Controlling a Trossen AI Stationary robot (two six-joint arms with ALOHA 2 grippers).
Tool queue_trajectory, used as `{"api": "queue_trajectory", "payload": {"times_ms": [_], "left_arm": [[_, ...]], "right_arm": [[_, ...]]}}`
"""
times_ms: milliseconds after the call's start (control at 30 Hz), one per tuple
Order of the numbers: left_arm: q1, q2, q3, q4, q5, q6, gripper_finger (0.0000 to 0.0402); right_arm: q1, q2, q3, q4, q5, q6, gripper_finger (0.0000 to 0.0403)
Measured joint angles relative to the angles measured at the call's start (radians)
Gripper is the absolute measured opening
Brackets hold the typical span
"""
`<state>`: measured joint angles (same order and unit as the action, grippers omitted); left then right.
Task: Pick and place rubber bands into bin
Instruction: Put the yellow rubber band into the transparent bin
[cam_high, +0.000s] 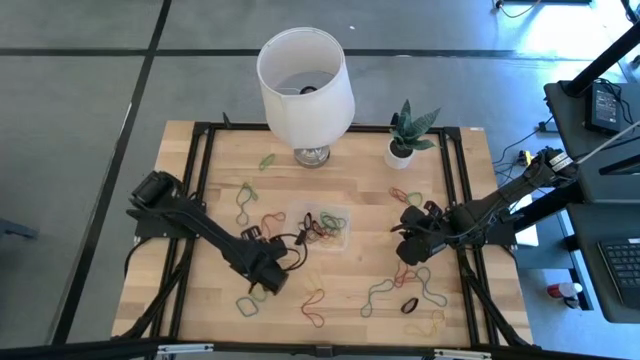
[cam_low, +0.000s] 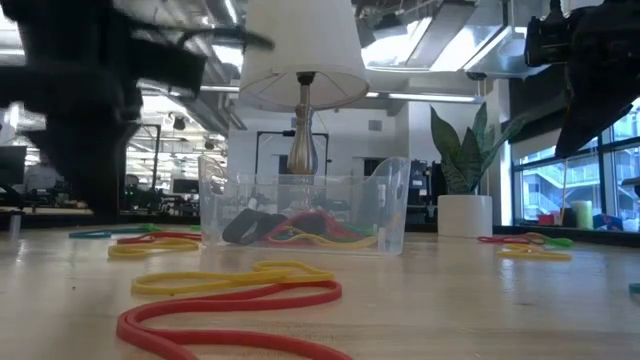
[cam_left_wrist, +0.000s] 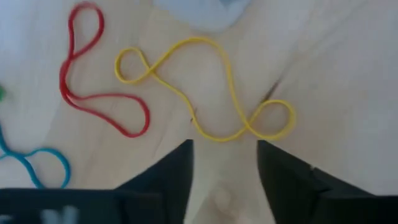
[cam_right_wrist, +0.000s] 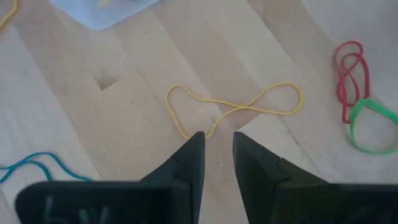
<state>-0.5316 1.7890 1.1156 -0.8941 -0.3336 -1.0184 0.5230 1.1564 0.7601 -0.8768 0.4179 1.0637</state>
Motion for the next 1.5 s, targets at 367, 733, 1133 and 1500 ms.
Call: {"api": "queue_trajectory", "payload": {"times_ms": [367,733,1133,1500], "left_arm": [[0.04,0.088,0.005,-0.024,0.024,-0.261,0.0216],[0.105,0.09,0.004,0.038,0.158,-0.479,0.0039],[0.104,-0.034,-0.001,-0.007,0.145,-0.601,0.0002],[0.145,-0.001,0.001,-0.029,0.164,-0.675,0.0059]], "right_arm": [[0.0,0.0,0.0,0.011,0.001,0.0,0.0086],[0.0,0.0,0.0,0.014,0.002,-0.011,0.0086],[0.041,0.0,0.0,0.015,0.002,0.019,0.0086],[0.065,0.0,0.0,0.021,0.034,0.06,0.0086]]}}
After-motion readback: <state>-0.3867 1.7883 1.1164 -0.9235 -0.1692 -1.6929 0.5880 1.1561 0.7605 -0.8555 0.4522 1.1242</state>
